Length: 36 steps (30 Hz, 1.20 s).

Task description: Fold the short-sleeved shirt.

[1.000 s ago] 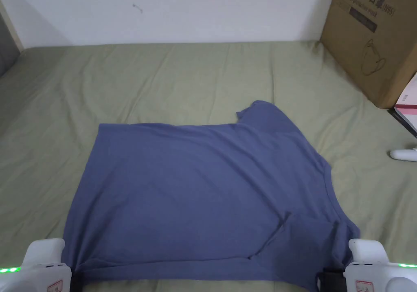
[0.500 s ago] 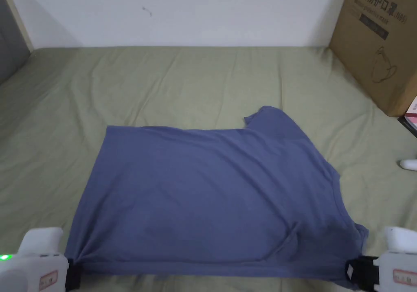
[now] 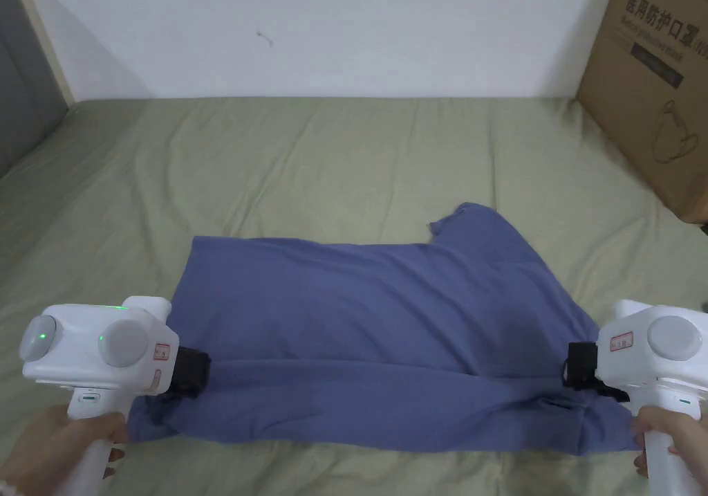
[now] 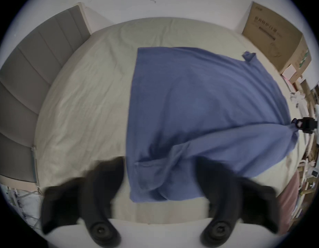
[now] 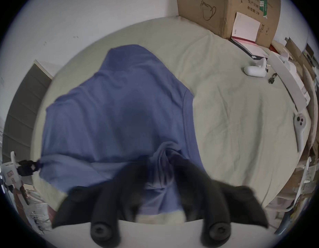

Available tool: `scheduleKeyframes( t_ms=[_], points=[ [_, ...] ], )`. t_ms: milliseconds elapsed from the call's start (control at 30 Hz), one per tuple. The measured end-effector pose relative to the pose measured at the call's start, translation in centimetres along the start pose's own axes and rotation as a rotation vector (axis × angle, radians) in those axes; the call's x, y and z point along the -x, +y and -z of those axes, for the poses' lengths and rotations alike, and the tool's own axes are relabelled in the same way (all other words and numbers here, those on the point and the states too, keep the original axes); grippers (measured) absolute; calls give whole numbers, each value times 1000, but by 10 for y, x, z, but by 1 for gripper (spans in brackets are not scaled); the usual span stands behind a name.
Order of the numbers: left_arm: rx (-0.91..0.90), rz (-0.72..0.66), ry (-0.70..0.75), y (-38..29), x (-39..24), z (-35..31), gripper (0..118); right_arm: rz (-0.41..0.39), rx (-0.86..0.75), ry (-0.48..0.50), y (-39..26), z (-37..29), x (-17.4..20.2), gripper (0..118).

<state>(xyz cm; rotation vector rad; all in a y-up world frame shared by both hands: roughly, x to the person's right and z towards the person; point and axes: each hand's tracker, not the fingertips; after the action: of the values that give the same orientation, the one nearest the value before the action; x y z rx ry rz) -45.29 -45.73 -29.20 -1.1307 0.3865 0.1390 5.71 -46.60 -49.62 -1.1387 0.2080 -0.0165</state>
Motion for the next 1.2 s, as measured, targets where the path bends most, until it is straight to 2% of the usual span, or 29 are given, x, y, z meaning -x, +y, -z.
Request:
scheduleKeyframes(
  t_ms=[33,67,100,200,233,267,333,433,533,567,633,733,867,900,933,1000,1067,1133,1167,1200],
  points=[
    [-23,-11,-21,-4,3,-4,109,-3,-9,-14,-2,-3,-1,84],
    [-43,-22,-34,-7,6,-11,109,-4,-24,10,-4,-8,-1,84],
    [-54,-45,-52,-11,10,-18,108,-9,-56,40,-7,-18,-3,91],
    [-94,-121,-112,-33,21,-38,106,-8,-118,90,-28,-53,0,90],
    [-123,-154,-146,-44,24,-46,93,-22,-148,115,-38,-64,-1,78],
    [-129,-172,-166,-54,23,-55,69,-27,-151,112,-46,-70,0,57],
    [-106,-209,-175,-78,22,-57,0,-21,-159,89,-68,-83,4,0],
    [-115,-245,-171,-105,20,-64,0,4,-122,154,-89,-89,-1,0],
    [-116,-272,-173,-108,27,-51,2,-21,-100,107,-100,-88,2,0],
    [-111,-281,-174,-105,31,-48,16,-18,-102,104,-103,-88,2,0],
    [-95,-306,-158,-94,35,-40,59,6,-91,107,-104,-84,-2,0],
    [-87,-362,-149,-80,42,-22,84,47,-85,114,-108,-82,-8,0],
    [-29,-367,-172,-69,28,1,80,45,-69,109,-116,-80,-8,0],
    [-20,-344,-165,-69,21,8,66,45,-65,106,-118,-79,-8,0],
    [-17,-330,-158,-72,13,14,37,45,-57,105,-120,-77,-8,0],
    [-21,-322,-60,-72,7,18,14,55,-45,107,-123,-74,-10,0],
    [-46,-417,-187,-69,20,24,10,62,-43,110,-122,-75,-10,0],
    [-20,-356,-149,-63,17,22,9,52,-47,106,-112,-69,-18,1],
    [-29,-307,-144,-63,15,17,9,27,-46,100,-103,-66,-19,11],
    [-33,-282,-132,-63,13,11,9,1,-48,74,-96,-64,-18,33]
  ],
)
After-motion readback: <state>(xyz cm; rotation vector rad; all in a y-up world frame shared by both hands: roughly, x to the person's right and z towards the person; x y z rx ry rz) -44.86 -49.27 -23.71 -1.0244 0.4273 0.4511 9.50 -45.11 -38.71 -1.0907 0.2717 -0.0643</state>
